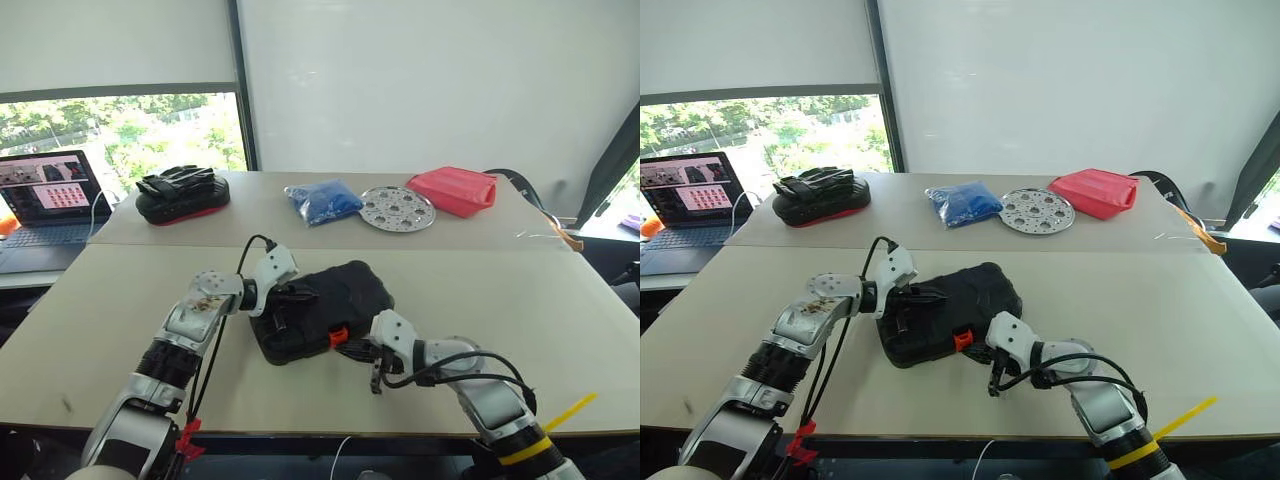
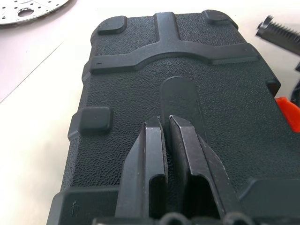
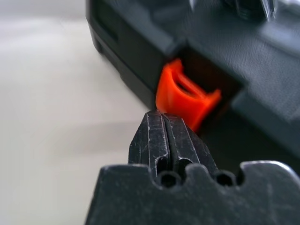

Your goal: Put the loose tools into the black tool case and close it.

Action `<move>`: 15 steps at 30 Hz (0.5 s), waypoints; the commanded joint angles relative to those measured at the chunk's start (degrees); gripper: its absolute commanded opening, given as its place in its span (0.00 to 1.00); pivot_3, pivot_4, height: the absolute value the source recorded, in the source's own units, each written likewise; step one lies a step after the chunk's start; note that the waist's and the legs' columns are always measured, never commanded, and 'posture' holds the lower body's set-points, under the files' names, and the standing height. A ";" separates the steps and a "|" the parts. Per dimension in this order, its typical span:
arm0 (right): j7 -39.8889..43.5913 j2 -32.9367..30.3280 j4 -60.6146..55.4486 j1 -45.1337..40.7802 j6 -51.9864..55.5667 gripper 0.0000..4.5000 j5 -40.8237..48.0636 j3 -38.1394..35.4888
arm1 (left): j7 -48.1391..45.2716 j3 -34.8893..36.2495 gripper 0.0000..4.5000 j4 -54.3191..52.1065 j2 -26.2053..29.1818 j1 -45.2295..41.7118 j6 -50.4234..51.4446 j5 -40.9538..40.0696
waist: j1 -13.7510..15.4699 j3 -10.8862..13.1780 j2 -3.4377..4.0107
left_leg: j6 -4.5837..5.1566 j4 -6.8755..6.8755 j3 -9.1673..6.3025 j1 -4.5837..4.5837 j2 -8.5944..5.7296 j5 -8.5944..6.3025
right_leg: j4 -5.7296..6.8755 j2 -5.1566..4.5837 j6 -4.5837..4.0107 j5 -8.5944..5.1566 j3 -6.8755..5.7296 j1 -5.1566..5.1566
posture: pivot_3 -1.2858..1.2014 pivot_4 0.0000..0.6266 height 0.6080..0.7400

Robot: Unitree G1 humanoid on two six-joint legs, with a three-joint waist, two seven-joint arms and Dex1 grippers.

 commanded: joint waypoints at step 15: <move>10.32 -7.98 -10.57 11.16 -5.98 0.06 17.22 -17.32 | -8.75 15.23 0.24 -6.11 7.30 16.40 -11.95 -10.20 | -0.32 -0.02 0.07 | 0.03 -0.61 0.03 -0.05 0.09 -0.04 | -0.43 -0.01 -0.07 -0.09 0.01 -0.11 | 0.52 0.24 1.00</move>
